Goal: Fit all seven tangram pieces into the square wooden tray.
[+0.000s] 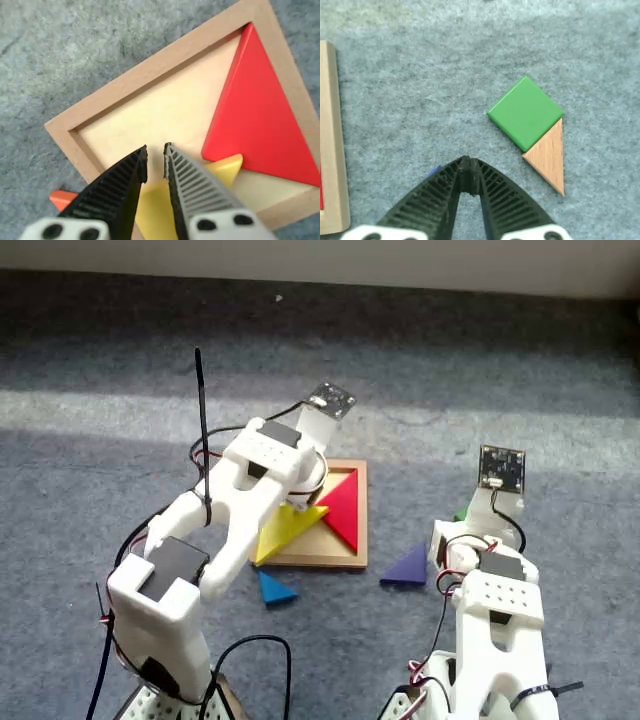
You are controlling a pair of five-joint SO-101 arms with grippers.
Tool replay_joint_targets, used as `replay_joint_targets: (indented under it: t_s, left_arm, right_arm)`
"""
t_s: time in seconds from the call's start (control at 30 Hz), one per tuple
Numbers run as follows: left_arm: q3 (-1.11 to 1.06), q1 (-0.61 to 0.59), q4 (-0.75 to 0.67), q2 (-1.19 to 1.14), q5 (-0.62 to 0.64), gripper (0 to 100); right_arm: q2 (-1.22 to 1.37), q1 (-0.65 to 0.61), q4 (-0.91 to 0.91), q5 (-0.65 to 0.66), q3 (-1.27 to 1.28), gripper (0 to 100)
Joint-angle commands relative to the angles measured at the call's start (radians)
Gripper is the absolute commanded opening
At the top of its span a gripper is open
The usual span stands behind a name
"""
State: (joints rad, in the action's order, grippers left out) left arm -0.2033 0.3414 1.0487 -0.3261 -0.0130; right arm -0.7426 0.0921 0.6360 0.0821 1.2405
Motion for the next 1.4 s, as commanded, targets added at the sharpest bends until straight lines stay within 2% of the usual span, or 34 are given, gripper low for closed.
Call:
replay_joint_targets:
  t_s: [0.0, 0.07, 0.17, 0.4, 0.63, 0.8, 1.03, 1.27, 1.37]
  left_arm:
    - [0.05, 0.054, 0.046, 0.019, -0.008, 1]
    - [0.05, 0.081, 0.071, 0.022, -0.055, 1]
    - [0.05, 0.097, 0.078, 0.022, -0.058, 0]
    - [0.042, 0.054, 0.081, 0.125, -0.058, 0]
    - [-0.124, 0.035, 0.094, 0.378, -0.058, 0]
    - [-0.245, -0.005, 0.1, 0.469, -0.055, 0]
    - [-0.259, -0.093, 0.097, 0.417, 0.025, 0]
    - [-0.257, -0.091, 0.092, 0.294, 0.023, 0]
    - [-0.232, -0.051, 0.092, 0.239, 0.02, 0]
  right_arm:
    - [-0.024, 0.007, -0.016, 0.011, -0.007, 0.9]
    - [-0.025, 0.007, -0.016, 0.011, -0.007, 0.9]
    - [-0.025, 0.007, -0.016, 0.011, -0.007, 0.9]
    - [-0.025, 0.007, -0.016, 0.011, -0.007, 0.9]
    - [-0.025, -0.013, -0.016, 0.011, -0.007, 0.9]
    - [-0.025, -0.013, -0.016, 0.011, -0.007, 0.9]
    - [-0.025, -0.013, -0.016, 0.011, -0.007, 0.9]
    - [-0.025, -0.013, -0.016, 0.011, -0.007, 0.9]
    - [-0.025, -0.013, -0.016, 0.011, -0.007, 0.9]
